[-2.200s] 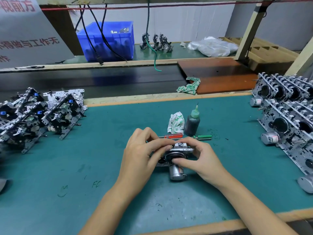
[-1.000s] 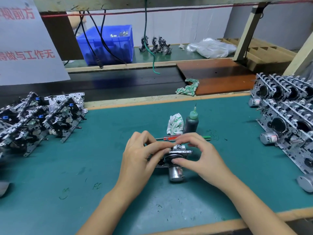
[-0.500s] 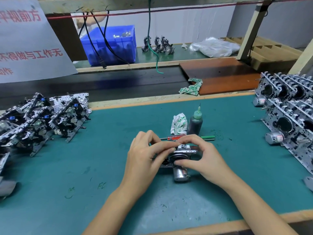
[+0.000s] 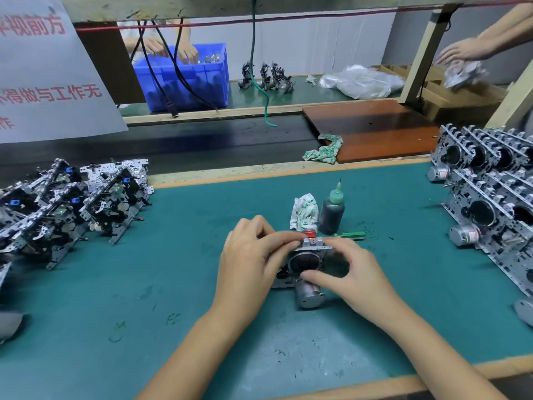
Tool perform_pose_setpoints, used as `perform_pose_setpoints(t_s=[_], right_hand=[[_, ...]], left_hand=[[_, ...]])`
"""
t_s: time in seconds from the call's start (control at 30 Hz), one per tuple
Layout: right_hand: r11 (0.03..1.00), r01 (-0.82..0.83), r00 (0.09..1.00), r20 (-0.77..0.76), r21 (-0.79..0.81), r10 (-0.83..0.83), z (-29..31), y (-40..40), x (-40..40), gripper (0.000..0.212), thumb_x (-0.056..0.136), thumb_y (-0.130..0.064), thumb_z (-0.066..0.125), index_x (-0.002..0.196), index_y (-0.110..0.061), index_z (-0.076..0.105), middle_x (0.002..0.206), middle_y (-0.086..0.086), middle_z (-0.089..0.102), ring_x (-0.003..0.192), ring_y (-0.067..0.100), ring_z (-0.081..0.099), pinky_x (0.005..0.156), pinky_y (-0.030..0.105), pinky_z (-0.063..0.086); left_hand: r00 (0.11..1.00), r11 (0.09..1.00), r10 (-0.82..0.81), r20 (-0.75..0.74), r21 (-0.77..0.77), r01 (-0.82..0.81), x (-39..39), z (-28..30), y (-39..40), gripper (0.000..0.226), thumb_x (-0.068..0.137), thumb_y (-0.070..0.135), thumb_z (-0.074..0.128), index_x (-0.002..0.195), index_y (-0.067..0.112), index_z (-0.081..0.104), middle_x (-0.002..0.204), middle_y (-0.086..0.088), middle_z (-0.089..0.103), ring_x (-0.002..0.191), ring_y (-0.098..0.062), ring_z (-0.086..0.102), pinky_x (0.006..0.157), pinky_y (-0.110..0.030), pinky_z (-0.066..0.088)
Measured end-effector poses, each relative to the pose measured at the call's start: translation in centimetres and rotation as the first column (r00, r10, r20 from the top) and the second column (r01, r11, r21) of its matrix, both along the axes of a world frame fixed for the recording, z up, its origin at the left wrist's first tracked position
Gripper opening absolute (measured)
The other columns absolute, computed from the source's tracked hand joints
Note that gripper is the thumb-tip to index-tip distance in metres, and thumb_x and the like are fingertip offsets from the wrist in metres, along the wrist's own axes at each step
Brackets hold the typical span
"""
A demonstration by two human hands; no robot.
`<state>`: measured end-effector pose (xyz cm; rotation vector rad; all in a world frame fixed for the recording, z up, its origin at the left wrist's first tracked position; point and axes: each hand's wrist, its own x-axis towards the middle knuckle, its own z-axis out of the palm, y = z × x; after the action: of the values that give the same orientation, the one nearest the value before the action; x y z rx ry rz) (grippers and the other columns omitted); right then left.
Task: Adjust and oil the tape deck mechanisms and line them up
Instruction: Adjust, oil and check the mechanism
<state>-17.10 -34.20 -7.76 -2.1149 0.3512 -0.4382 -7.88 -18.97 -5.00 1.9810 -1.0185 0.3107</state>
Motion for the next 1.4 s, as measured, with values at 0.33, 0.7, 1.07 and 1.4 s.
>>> perform_pose_setpoints(t_s=[0.33,0.7,1.07,1.4], right_hand=[[0.781,0.126,0.992,0.09,-0.612,-0.089,-1.2,-0.4,-1.5,0.016,0.078,-0.023,0.064,0.086,-0.014,0.074,0.077,-0.008,0.069,0.081,0.015,0.059,0.064,0.03,0.054],[0.836,0.051,0.998,-0.005,-0.546,-0.064,-1.9,-1.0,-1.8,0.038,0.066,0.018,0.069,0.092,-0.01,0.074,0.087,-0.004,0.066,0.085,0.024,0.06,0.074,0.024,0.039],[0.894,0.095,0.993,0.102,-0.437,-0.056,-1.4,-1.0,-1.6,0.024,0.078,0.001,0.05,0.083,-0.011,0.07,0.084,-0.021,0.057,0.083,0.006,0.05,0.075,0.014,0.038],[0.524,-0.322,0.942,-0.213,-0.789,0.259,7.1,-0.2,1.6,0.038,0.089,-0.057,0.029,0.078,-0.022,0.041,0.069,-0.008,0.051,0.065,0.023,0.055,0.053,0.03,0.028]], left_hand=[[0.988,0.983,0.047,-0.146,0.183,-0.019,2.0,1.3,-2.4,0.02,0.092,0.038,0.056,0.102,0.034,0.073,0.072,0.008,0.037,0.086,-0.015,0.042,0.071,-0.033,0.037],[0.993,0.988,0.031,-0.116,0.155,-0.012,1.9,1.1,-2.4,0.02,0.093,0.038,0.056,0.1,0.034,0.074,0.071,0.008,0.034,0.085,-0.016,0.041,0.064,-0.029,0.029],[0.998,0.999,-0.041,0.039,-0.032,0.042,0.1,0.2,0.0,0.024,0.089,0.036,0.055,0.096,0.026,0.076,0.072,0.008,0.043,0.07,-0.016,0.043,0.062,-0.03,0.04],[0.985,0.982,-0.121,0.122,0.163,0.1,0.8,1.7,2.8,0.036,0.083,0.049,0.05,0.081,0.023,0.074,0.077,0.01,0.059,0.069,-0.007,0.05,0.058,-0.027,0.045]])
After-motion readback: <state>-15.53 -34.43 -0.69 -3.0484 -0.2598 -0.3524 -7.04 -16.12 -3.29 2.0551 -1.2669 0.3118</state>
